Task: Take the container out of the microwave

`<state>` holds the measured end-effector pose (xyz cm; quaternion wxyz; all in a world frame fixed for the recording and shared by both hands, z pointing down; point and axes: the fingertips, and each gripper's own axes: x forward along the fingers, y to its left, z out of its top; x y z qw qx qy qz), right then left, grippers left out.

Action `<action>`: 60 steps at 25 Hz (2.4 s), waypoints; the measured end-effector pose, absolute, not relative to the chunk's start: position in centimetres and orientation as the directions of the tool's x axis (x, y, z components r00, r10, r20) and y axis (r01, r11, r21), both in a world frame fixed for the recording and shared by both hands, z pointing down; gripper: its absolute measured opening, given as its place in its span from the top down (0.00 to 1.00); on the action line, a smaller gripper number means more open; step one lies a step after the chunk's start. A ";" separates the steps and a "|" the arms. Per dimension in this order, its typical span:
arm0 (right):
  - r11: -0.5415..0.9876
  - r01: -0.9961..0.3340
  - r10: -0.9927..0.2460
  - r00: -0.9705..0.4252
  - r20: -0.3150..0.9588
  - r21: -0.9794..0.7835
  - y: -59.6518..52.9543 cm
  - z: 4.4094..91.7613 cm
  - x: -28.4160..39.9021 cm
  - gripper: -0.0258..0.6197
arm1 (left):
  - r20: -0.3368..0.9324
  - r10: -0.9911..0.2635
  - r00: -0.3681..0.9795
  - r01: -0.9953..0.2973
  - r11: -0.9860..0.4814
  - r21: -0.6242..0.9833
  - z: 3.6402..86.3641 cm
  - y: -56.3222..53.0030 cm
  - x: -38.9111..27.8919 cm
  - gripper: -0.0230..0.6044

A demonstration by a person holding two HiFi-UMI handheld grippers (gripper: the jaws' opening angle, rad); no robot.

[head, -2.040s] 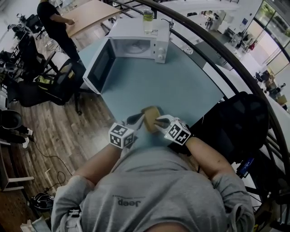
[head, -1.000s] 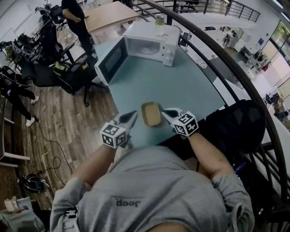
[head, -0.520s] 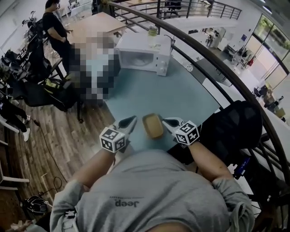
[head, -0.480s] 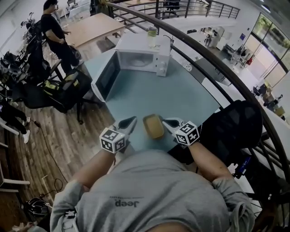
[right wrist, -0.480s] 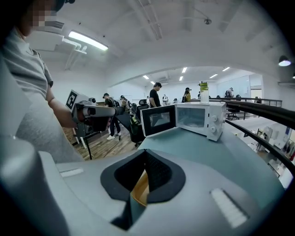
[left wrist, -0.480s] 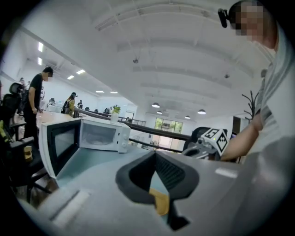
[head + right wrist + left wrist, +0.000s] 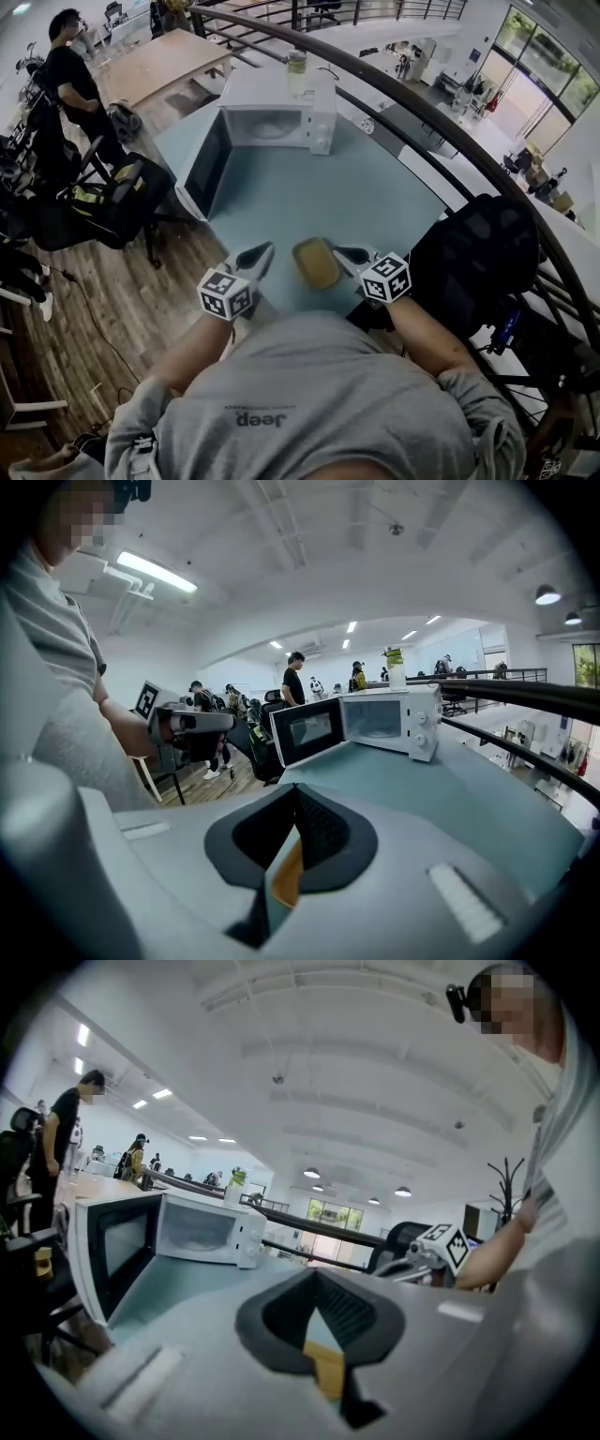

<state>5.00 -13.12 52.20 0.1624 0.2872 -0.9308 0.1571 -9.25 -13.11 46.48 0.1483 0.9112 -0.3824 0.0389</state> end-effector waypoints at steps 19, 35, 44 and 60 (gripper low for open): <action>0.736 -0.617 -0.508 -0.775 0.375 -0.279 -13.6 54.2 8.6 0.95 | 0.207 -0.663 0.719 -0.694 -0.670 0.264 48.3 -13.8 -5.5 0.93; 0.752 -0.604 -0.494 -0.781 0.383 -0.262 -13.6 54.1 8.2 0.96 | 0.211 -0.675 0.707 -0.706 -0.659 0.259 48.1 -13.3 -6.3 0.93; 0.758 -0.602 -0.487 -0.778 0.397 -0.251 -13.2 54.3 8.1 0.96 | 0.206 -0.677 0.707 -0.707 -0.659 0.257 48.0 -12.9 -6.4 0.93; 0.767 -0.589 -0.470 -0.785 0.403 -0.253 -12.6 54.6 7.3 0.96 | 0.208 -0.685 0.698 -0.715 -0.647 0.267 48.3 -12.3 -7.1 0.93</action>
